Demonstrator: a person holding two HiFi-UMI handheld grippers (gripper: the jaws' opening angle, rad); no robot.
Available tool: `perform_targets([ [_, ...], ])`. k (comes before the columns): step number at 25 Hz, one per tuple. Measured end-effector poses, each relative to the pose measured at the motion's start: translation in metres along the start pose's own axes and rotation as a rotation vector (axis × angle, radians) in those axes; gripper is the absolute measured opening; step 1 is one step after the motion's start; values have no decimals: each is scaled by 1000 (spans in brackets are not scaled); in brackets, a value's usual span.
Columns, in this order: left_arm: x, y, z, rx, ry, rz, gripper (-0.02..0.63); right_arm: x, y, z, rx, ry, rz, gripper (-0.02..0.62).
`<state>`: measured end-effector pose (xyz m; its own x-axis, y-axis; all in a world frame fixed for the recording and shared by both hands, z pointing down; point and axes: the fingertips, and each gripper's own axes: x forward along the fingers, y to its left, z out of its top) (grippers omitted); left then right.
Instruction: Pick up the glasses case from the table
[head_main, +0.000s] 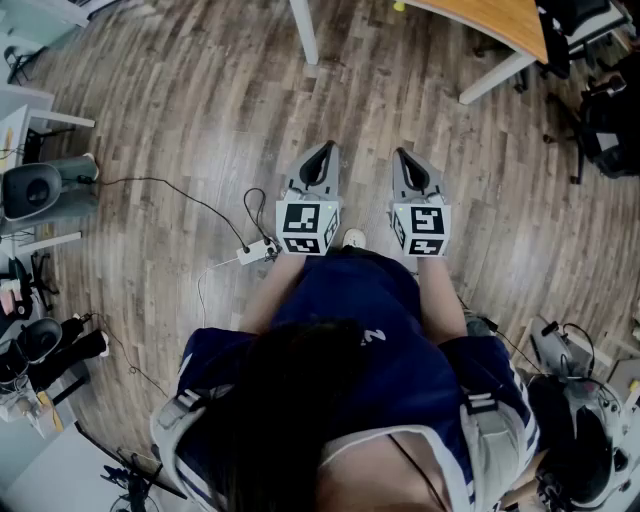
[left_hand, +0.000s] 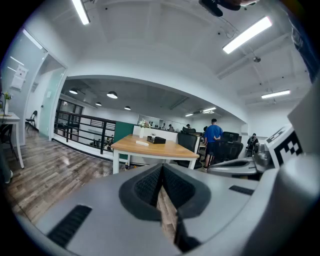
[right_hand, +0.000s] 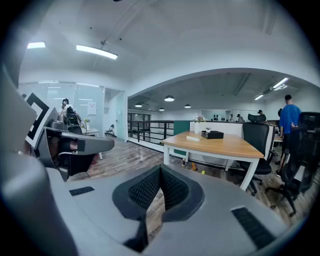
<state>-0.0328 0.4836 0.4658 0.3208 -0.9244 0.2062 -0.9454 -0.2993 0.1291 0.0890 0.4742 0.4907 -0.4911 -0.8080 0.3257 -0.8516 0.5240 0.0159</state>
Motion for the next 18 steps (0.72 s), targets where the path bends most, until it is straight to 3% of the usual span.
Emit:
perform_targets([
  [7,12,-9,-6,-7,-1,28,3,2,-26,-3,-6,-1,-7,9],
  [12,21,-18,-15,-2,25,6,3,7,-43,-8,62,-14,-8,30],
  [14,27,-16,-16,4,36,-7,3,14,-44,-5,92,-17,23,219],
  [17,39,-8,-13,-5,27,-29,36,28,-45,3,93,-35,50,318],
  [18,46,-6,-12,-8,22,-43,106,34,-46,6,89,-39,55,366],
])
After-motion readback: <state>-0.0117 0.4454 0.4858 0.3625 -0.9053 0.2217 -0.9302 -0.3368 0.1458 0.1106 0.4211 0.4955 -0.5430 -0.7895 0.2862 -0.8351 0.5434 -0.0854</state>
